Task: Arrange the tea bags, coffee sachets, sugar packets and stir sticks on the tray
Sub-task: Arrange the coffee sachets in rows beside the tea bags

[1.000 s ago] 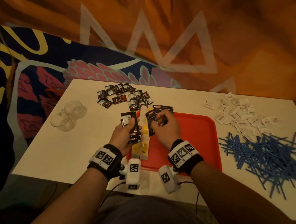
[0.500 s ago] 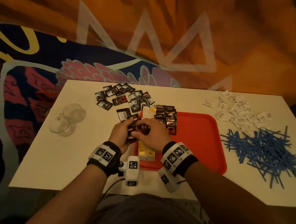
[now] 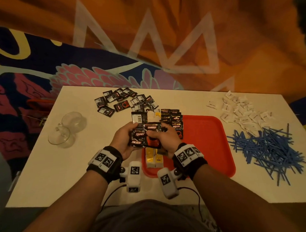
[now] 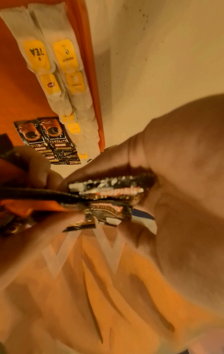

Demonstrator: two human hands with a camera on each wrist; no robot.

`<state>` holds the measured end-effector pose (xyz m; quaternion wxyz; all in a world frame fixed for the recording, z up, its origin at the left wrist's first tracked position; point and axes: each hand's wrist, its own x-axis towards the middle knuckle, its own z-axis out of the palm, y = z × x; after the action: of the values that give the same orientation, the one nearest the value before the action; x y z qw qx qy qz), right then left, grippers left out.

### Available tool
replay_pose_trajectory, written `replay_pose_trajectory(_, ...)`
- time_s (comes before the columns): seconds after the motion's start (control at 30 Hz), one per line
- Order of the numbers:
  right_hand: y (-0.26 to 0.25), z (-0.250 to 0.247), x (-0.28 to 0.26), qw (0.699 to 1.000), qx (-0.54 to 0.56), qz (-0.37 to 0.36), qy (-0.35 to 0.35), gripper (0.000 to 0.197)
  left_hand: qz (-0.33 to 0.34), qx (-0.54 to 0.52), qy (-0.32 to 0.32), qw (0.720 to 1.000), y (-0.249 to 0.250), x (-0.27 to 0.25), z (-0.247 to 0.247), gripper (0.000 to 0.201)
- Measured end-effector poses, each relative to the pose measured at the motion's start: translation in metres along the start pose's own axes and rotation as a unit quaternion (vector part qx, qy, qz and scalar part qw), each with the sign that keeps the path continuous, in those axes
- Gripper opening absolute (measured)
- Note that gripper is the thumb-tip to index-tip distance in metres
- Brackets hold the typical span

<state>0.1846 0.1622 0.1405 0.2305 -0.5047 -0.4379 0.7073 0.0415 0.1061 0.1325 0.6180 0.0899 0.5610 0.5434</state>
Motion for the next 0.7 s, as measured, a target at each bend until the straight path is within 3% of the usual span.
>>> replay_pose_trajectory(0.2, -0.006, -0.005, 0.004, 0.989, 0.140, -0.005, 0.043, 0.026, 0.019, 0.032, -0.010, 0.999, 0.007, 0.000, -0.006, 0.021)
replay_pose_trajectory(0.3, -0.008, -0.005, 0.011, 0.997, 0.027, -0.054, 0.045, 0.026, 0.027, 0.054, -0.021, 0.998, 0.005, -0.002, -0.006, 0.022)
replay_pose_trajectory(0.4, -0.010, 0.001, 0.017, 0.982, -0.143, -0.118, 0.023, 0.024, 0.034, 0.081, -0.029, 0.996, -0.001, -0.004, -0.005, 0.021)
replay_pose_trajectory(0.57, -0.010, 0.000, 0.023, 0.970, -0.088, -0.204, 0.096, 0.016, 0.012, 0.051, -0.017, 0.998, -0.005, -0.005, -0.008, 0.022)
replay_pose_trajectory(0.63, -0.010, -0.001, 0.021, 0.946, -0.112, -0.278, 0.120, 0.018, 0.001, 0.019, -0.010, 1.000, -0.006, -0.005, -0.010, 0.024)
replay_pose_trajectory(0.7, -0.010, 0.000, 0.016, 0.900, -0.209, -0.371, 0.098, 0.020, -0.011, -0.016, 0.003, 1.000, -0.005, -0.004, -0.012, 0.026)
